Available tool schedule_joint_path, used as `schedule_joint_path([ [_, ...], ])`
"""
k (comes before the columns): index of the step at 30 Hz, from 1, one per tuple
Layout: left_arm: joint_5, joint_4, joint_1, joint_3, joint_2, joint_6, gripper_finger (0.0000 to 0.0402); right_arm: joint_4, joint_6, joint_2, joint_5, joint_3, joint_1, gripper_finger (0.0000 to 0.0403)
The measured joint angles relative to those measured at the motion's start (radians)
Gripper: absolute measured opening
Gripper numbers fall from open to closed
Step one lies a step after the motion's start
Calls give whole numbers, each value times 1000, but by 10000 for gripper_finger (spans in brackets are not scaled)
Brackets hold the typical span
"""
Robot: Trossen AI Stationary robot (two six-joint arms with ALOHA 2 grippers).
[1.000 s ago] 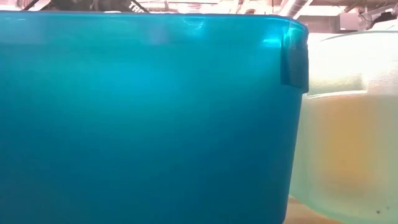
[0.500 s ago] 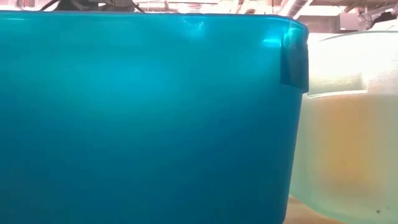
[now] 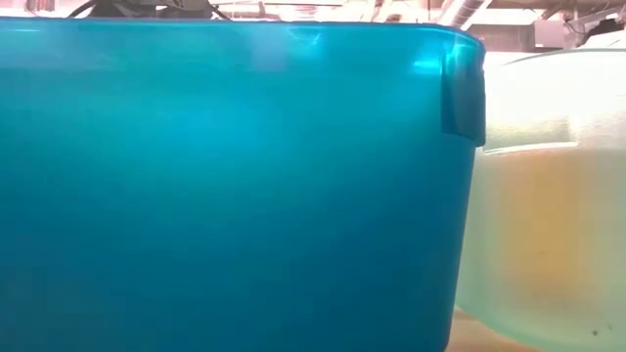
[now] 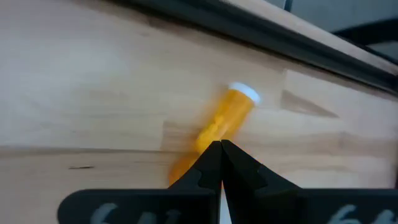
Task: Pick and place medicine bottles into bin by pill shape (circle, oval)
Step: Put the small orange pill bottle into the blue bin
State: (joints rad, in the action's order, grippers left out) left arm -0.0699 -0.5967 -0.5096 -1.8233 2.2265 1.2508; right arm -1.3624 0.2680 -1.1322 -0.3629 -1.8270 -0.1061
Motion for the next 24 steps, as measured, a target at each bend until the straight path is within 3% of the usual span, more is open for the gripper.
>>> schedule_joint_path([
  [2, 10, 1, 8, -40, -1, -53, 0, 96, 64, -2, 2, 64, -72, 0],
  [3, 13, -10, 14, -68, -5, -76, 0, 167, 94, -3, 63, 110, -122, 0],
  [9, 9, -177, 57, -259, -64, -285, 0, 620, 174, 0, 589, 460, -539, 0],
  [12, -46, -319, 80, -340, -112, -391, 0, 831, 87, -78, 801, 597, -740, 0],
  [14, -98, -395, 98, -382, -152, -450, 0, 991, -30, -175, 931, 659, -802, 0],
  [19, -179, -448, 155, -410, -290, -536, 0, 1173, -208, -473, 923, 653, -820, 0],
  [24, -285, -496, 210, -410, -430, -542, 0, 1082, -311, -711, 746, 519, -757, 0],
])
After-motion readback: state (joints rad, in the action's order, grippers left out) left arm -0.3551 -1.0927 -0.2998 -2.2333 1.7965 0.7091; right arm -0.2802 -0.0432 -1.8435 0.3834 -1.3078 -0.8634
